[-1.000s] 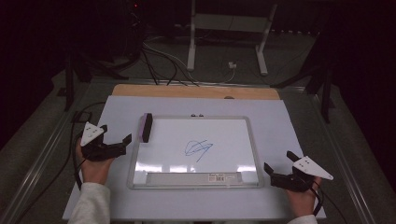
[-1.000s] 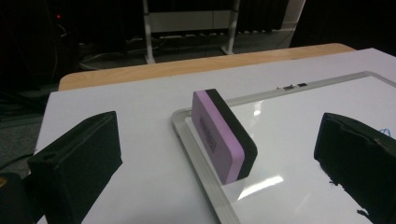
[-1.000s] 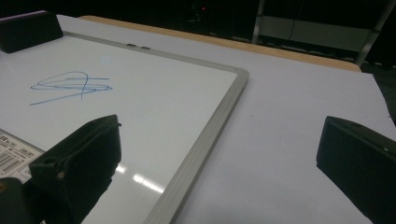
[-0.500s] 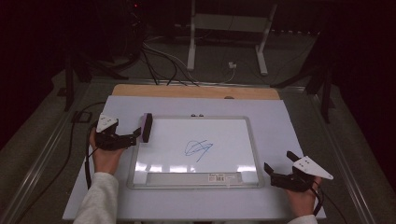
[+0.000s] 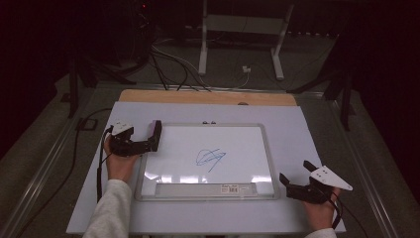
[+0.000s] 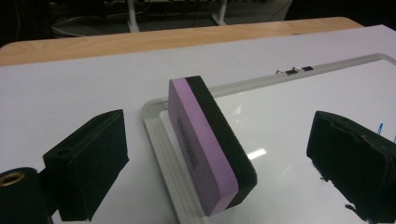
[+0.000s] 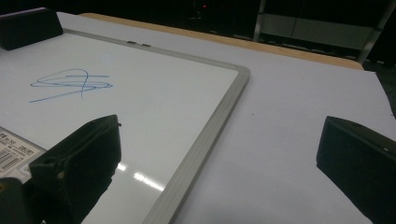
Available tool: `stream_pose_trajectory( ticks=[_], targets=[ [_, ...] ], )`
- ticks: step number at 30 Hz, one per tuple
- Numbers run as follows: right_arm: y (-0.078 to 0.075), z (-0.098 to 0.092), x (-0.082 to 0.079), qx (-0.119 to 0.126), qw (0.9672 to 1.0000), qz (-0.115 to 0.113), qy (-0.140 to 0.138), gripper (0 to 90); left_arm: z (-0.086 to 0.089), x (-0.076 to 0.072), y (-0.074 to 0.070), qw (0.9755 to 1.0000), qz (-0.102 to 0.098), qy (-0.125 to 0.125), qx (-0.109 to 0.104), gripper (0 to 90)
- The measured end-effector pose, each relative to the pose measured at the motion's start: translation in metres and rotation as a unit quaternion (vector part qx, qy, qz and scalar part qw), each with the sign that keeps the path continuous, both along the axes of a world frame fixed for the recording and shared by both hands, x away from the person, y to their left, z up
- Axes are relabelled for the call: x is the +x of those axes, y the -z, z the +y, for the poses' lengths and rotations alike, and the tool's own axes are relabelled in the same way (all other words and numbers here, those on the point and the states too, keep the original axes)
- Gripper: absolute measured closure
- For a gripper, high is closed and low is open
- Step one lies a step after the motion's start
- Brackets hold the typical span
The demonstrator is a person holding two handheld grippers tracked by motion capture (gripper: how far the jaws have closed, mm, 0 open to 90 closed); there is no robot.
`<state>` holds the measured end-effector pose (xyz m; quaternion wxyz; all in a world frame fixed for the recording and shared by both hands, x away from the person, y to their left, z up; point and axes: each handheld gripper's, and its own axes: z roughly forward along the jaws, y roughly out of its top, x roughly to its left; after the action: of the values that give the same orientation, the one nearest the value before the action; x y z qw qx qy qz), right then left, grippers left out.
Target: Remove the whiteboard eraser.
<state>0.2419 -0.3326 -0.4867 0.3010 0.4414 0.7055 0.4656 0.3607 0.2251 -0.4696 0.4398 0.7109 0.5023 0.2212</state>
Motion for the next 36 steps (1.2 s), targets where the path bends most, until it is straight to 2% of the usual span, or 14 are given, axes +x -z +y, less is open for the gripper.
stream_pose_trajectory(
  ticks=[10,16,21,32,36],
  targets=[
    [0.000,0.000,0.000,-0.001,1.0000,0.000,-0.001,0.0,-0.008,0.006,0.009,0.9999,0.015,0.006,-0.005,10.3],
    [0.000,0.000,0.000,-0.001,1.0000,0.000,-0.001,0.0,-0.015,0.010,0.015,0.9995,0.030,0.002,0.009,13.5],
    [0.000,0.000,0.000,-0.001,1.0000,0.000,-0.001,0.0,-0.023,0.012,0.023,0.9984,0.050,-0.002,0.028,18.5],
    [0.000,0.000,0.000,-0.002,1.0000,0.000,-0.002,0.0,-0.028,0.015,0.029,0.9957,0.067,-0.028,0.057,46.4],
    [0.000,0.000,0.000,-0.002,1.0000,0.000,-0.001,0.0,-0.028,0.014,0.029,0.9962,0.064,-0.028,0.053,51.3]
  ],
)
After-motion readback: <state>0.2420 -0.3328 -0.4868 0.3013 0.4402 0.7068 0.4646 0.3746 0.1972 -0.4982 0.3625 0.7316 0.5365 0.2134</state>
